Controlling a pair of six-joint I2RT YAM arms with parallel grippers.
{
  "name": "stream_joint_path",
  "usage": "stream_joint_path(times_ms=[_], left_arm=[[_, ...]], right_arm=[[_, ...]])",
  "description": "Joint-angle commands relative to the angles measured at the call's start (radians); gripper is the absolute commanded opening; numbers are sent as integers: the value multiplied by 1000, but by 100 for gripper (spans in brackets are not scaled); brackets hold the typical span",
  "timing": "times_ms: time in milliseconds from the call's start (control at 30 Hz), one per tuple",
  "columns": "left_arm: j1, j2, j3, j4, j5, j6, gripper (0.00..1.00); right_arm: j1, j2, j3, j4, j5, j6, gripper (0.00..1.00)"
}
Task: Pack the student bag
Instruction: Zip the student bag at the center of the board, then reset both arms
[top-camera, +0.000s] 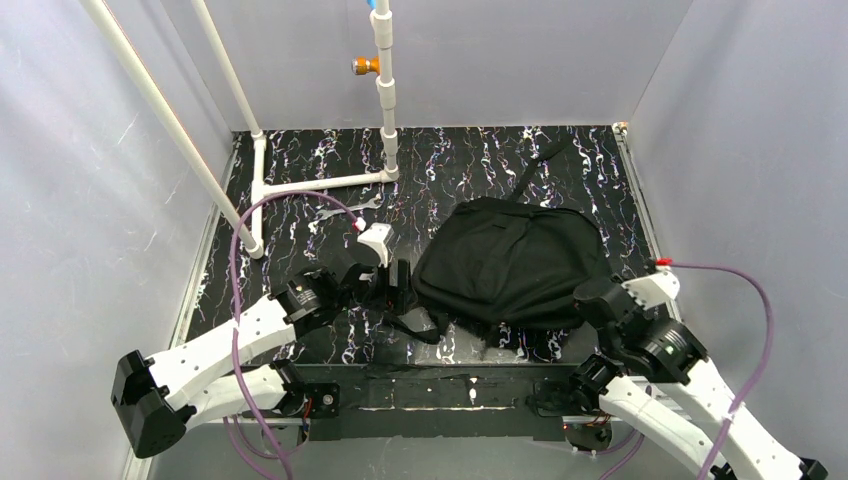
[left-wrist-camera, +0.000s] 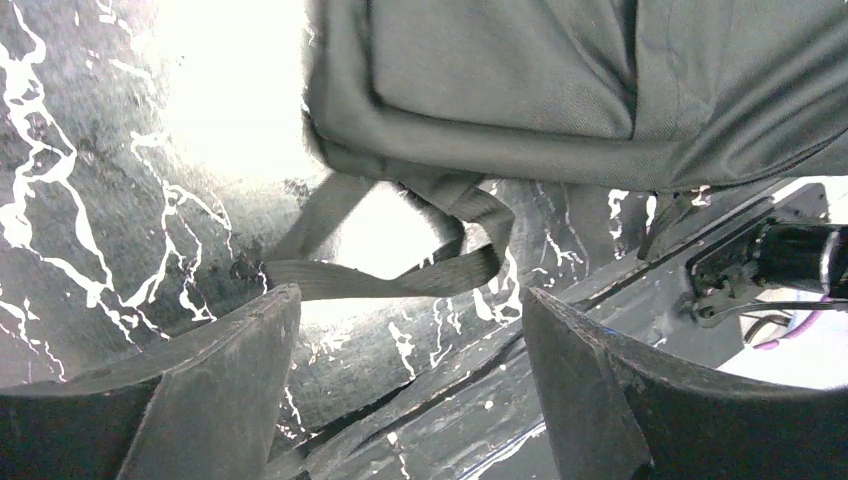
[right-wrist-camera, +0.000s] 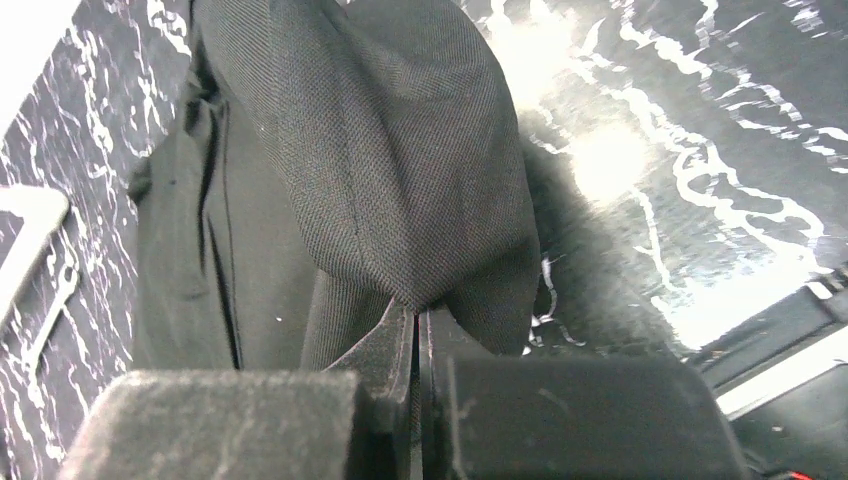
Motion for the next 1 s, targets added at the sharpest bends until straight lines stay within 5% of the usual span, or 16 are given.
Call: stream_joint_path(times_ms=[0,100,233,367,600,733,967], left_arm=[[5,-18,81,-51,-19,34,81],[5,-34,125,-64,-22,33,82],[5,-58,209,-108,-34,53,84],[7,-97,285,-129,-81,94,86],[7,-170,415,-110,-138,222,90],[7,-199,500,-73,-149,317,97],[7,-272,579,-7,-161,440,98]], right_arm=[[-6,-91,73,-111,248,76,1],[-7,-90,72,-128,253,98,5],[-6,-86,114,-162,267,111,38],[-6,-111,190,-180,314,57,57],[-3,-117,410,2,257,-447,81],[0,-119,483,171,85,-734,98],[0,-62,596,210,-14,-874,98]])
